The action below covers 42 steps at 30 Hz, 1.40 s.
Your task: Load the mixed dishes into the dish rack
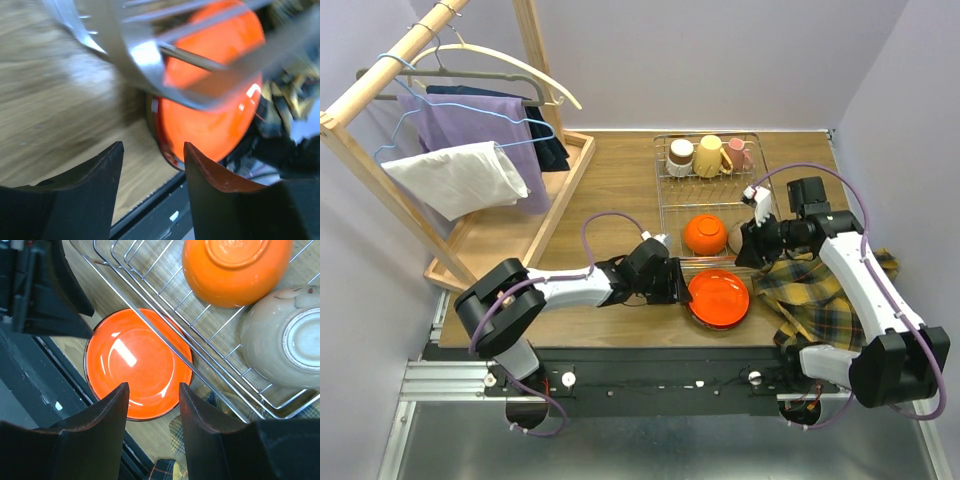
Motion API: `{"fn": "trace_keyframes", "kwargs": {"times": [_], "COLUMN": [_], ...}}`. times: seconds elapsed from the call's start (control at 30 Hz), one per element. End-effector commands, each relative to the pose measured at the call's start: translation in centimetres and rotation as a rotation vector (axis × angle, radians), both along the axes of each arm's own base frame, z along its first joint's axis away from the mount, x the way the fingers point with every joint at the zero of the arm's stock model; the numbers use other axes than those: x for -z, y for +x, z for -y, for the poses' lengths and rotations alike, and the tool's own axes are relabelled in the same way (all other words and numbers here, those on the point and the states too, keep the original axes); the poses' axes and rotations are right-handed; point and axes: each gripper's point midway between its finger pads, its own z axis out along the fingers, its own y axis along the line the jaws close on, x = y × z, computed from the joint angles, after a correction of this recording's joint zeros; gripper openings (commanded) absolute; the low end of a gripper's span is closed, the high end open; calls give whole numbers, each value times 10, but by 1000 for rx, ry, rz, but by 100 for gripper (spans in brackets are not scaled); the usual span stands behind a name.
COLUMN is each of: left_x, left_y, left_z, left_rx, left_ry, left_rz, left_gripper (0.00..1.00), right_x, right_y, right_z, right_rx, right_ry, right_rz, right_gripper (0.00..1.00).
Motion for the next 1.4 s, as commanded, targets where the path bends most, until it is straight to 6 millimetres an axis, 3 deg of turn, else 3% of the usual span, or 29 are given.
{"fn": "trace_keyframes", "kwargs": {"times": [0.0,0.1,0.5,0.6,0.67,0.7,0.9,0.93,1.03,1.23,1.37], "left_x": [23,28,19,18,20,24,32,30,27,45,44], "left_y": [7,6,1,0,-1,0,-2,-1,3,-1,4], "left_z": [-13,-12,19,29,30,28,3,0,-15,-66,-95], "left_rx": [-123,-128,-54,-31,-35,-49,-123,-126,-148,-182,-201], "left_ry": [115,129,116,108,122,140,229,232,259,338,373], "left_rz": [-64,-81,-41,-35,-41,-45,-76,-76,-59,-81,-51], "left_gripper": [56,52,50,47,32,23,6,0,0,0,0], "right_x": [-8,-9,-2,-2,-3,-3,-4,-4,-3,1,2], "right_y": [4,3,4,5,5,5,5,5,5,4,4], "right_z": [5,7,3,3,3,4,4,4,3,-1,-3], "right_rx": [29,34,23,30,32,34,38,37,33,20,3], "right_ry": [-16,-21,0,3,1,0,0,1,4,19,33], "right_rz": [58,66,76,75,81,82,85,85,80,64,56], "right_gripper": [53,53,53,53,53,53,53,53,53,53,53]}}
